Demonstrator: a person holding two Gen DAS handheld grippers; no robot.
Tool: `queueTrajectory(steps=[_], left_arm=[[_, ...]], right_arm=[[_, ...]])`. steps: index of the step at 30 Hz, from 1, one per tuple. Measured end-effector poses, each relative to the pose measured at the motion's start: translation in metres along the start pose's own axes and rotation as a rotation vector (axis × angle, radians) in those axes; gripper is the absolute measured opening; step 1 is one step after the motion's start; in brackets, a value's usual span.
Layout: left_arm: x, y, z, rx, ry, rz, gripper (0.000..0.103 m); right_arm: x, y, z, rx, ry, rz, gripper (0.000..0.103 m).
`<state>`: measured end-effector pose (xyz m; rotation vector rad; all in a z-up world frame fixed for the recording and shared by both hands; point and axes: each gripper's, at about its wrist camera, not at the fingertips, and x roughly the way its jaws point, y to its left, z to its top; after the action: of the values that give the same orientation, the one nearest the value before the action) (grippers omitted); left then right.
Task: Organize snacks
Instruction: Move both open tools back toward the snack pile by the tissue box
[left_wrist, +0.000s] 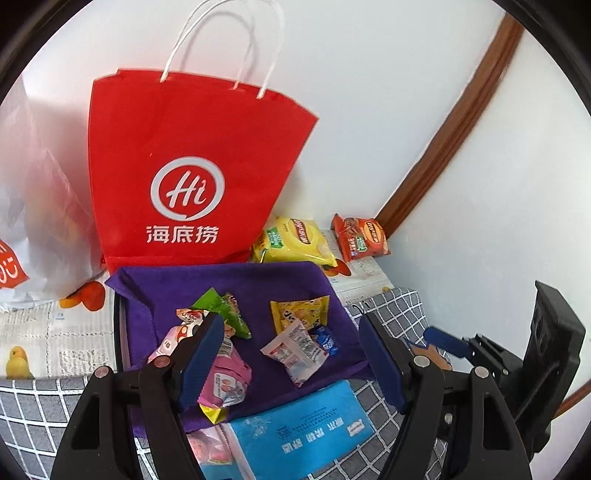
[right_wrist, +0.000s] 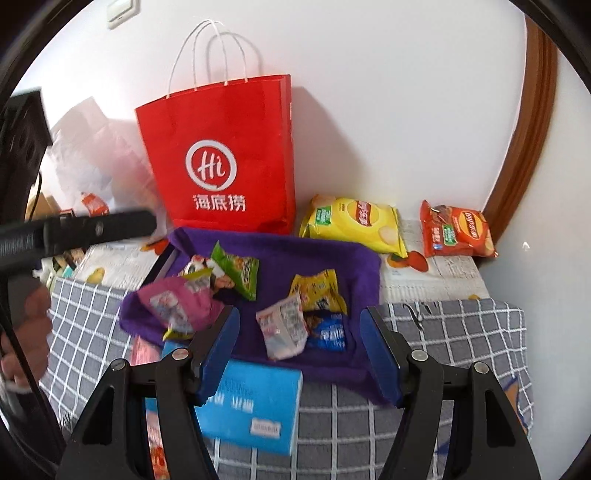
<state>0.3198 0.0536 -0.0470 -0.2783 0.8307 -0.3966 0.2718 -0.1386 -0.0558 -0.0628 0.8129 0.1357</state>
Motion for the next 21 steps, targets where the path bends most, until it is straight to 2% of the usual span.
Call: queueTrajectory(steps=[12,15,21], left_arm=[[-0.031,-0.026,-0.02,0.075,-0.001,0.049,0.074],[-0.045,-0.029,-0.029,0.09,-0.022,0.047,0.074],[-0.062,-0.03,-0.049,0.096,-0.017,0.043,0.073]], right_arm=[[-0.037,-0.001,-0.047,0.041,-0.022,-0.033,0.067],[-0.042,0.003,-0.058,0.054,-0.003,-0.025,0.067],[-0.05,0.014,-0.081,0.078,-0.015,-0.014,0.067]])
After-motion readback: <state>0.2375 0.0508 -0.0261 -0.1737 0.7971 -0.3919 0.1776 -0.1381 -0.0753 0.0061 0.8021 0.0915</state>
